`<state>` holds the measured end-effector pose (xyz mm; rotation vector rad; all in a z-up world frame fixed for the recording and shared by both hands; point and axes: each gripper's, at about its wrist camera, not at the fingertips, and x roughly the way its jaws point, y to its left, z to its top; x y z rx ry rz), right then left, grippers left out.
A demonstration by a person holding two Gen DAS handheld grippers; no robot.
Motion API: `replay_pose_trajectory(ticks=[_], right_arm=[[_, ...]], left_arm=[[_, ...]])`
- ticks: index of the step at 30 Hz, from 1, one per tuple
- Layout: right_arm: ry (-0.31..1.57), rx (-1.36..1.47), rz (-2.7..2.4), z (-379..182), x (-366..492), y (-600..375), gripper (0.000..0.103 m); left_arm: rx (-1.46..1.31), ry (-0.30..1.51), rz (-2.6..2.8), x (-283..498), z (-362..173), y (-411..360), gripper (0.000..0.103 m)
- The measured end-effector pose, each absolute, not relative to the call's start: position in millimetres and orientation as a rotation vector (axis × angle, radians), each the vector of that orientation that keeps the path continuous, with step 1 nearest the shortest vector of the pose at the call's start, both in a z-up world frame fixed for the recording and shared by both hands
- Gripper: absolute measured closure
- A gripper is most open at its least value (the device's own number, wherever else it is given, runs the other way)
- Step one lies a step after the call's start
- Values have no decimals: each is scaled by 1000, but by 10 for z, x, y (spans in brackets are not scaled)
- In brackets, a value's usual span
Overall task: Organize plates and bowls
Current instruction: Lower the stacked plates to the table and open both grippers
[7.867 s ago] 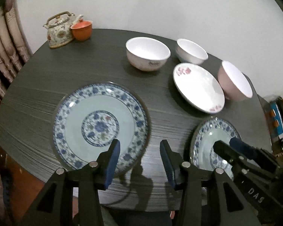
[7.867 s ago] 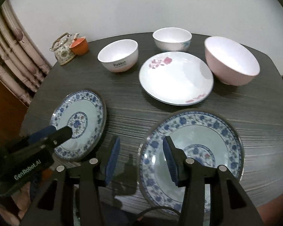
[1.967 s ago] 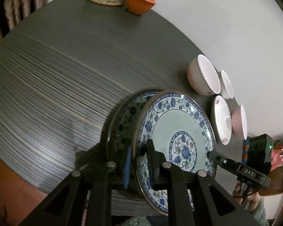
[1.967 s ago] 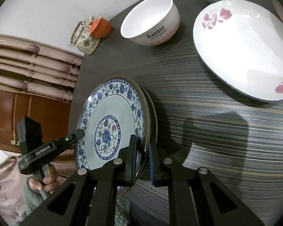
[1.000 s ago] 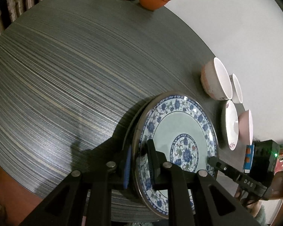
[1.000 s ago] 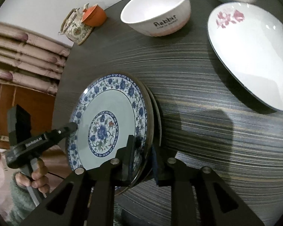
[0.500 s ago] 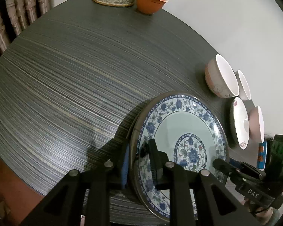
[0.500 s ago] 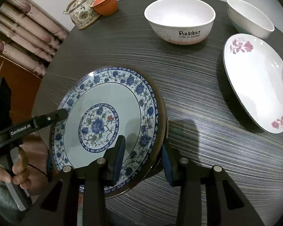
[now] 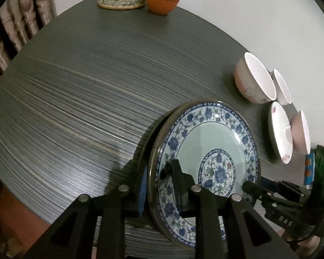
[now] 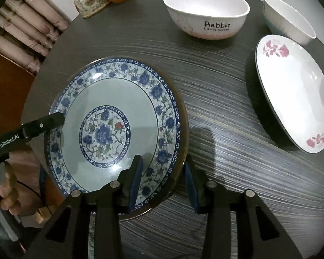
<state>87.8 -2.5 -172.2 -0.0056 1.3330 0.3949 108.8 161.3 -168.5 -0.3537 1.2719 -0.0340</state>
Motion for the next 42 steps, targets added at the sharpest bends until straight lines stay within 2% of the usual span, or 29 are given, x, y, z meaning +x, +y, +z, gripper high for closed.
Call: replay_pose_trajectory(ticks=[13,25,35,42], right_arm=[[1326,55,413,-1764,825,-47,61],[1315,109,414,-1779,778,-84,58],[1247,164,340,-1665,656,-357,58],[1177,179,294,-1570,512,-553,58]], left_arm=[[-195,1286,63,1108,-1653,1362,76],[-147,1182,153,982,-1411,1232,76],[-132,1215,59,966,-1463,694,75],[-166,1213,-43,929,-1491,172,70]])
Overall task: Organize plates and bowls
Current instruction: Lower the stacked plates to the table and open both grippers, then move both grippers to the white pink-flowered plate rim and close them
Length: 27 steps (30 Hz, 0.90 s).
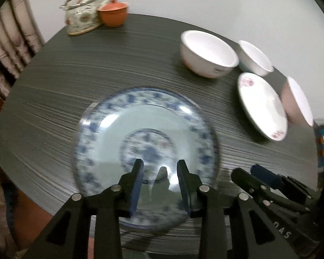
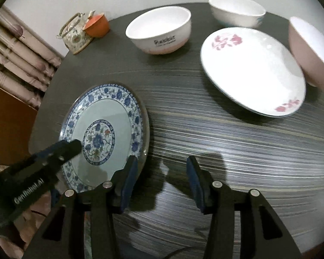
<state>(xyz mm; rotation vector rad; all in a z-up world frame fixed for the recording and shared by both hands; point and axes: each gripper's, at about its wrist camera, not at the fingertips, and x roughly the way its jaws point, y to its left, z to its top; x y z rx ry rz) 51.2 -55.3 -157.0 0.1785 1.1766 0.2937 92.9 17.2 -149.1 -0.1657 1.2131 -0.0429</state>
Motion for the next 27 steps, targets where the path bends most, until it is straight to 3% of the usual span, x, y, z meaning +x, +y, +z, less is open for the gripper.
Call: replay_pose_trajectory(ticks=[4,11,13,27], right_arm=[[1127,197,275,-1472,417,-779,55],[1033,308,209,-1347,367,-1391,54],[995,329,189,-1336,352,-1556,54],[912,324,117,-1445,608,-2221,55]], left_arm=[[-171,1218,-99,916,-1533,-35,57],[-229,1203,-175,943,-1527,-211,50],[-249,1185,-197,975,-1509,-243,42],[-314,1129,-269,1559,-1559,-617,42]])
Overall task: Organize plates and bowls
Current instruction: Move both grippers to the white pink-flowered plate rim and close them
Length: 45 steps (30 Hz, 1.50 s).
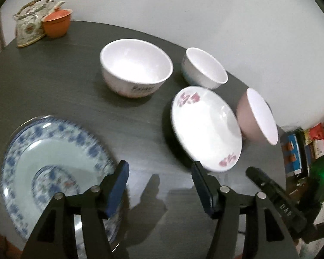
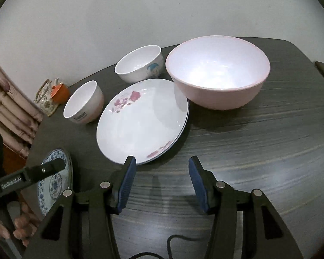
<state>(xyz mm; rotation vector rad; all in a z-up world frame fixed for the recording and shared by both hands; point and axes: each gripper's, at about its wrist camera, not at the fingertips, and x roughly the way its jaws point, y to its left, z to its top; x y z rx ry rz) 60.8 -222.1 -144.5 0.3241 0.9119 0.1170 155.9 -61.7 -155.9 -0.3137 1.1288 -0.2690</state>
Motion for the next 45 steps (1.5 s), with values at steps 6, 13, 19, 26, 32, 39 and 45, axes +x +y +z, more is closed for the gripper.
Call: replay_pose_trajectory(ticks=[6,13,19,26,32,39,45], right_arm=[[931,316,109,-1564,865,-2302,60],[940,321,109,-1663,1102,-2393,68],[962,340,97,-1773,1248,-2467,69],[968,349,109,-1856,1356,-2523,72],[956,326,120,-1879,1381,-2511,73],[952,343,126,-1899,1405,-2540,81],[967,362,145,-1915,1451,-2476,89]], left_arm=[[-311,1137,-274,1854,-1662,-759,42],[-352,1152,-265,2147,-1821,-843,42],[-349,1168,-273,2308,-1916,-923,42],[-369,1196,-298,2440,-2013,-976,42],[-357,1208,-309,2496,-2074,-1038,43],[-285,1204,-329,2486,-2072,-1250,61],[-247,1207,-299,2464,-2108,-1320,71]])
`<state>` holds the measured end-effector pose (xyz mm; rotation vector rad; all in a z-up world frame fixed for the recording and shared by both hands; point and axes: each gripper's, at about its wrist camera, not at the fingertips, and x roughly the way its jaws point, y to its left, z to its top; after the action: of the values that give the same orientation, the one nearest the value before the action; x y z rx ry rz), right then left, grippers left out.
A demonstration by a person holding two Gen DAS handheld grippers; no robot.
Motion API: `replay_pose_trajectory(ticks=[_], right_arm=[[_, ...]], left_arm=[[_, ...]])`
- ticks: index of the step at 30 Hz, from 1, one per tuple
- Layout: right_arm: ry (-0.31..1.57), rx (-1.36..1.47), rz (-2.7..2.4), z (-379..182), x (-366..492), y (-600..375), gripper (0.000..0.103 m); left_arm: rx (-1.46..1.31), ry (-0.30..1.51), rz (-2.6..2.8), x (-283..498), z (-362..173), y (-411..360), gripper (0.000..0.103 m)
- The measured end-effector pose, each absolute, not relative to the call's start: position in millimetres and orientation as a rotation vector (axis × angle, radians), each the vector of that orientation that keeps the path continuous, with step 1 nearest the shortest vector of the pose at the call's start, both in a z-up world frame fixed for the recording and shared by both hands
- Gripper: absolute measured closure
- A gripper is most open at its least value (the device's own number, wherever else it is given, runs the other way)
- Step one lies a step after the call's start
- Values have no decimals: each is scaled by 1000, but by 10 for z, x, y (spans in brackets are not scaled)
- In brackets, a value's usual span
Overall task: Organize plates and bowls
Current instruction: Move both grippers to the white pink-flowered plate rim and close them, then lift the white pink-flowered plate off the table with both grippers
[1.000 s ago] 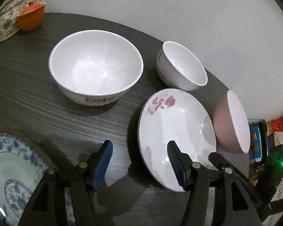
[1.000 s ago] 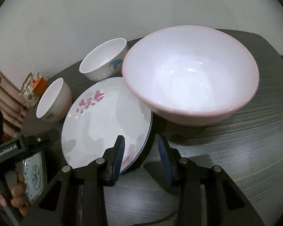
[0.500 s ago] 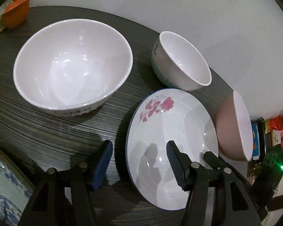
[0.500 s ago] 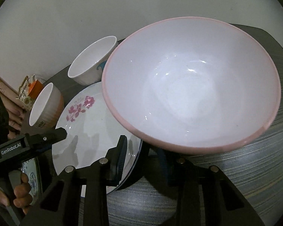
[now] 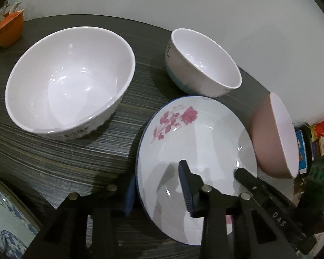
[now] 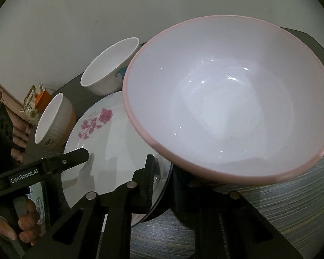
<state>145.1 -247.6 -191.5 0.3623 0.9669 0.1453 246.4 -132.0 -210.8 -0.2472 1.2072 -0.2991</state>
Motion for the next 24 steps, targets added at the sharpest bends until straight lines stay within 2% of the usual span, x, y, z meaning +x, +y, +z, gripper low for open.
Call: replay_pose_trajectory(ticks=[15,24], right_arm=[[1073,402,146,-1916,1271,-2402,89],[1200,383,155,-1931,1084,-2286,88]], left_arm=[[-184,1290,-327,2100,-2134,-1329,74],[-170,1333,-333,1806,-2199,-1297,74]])
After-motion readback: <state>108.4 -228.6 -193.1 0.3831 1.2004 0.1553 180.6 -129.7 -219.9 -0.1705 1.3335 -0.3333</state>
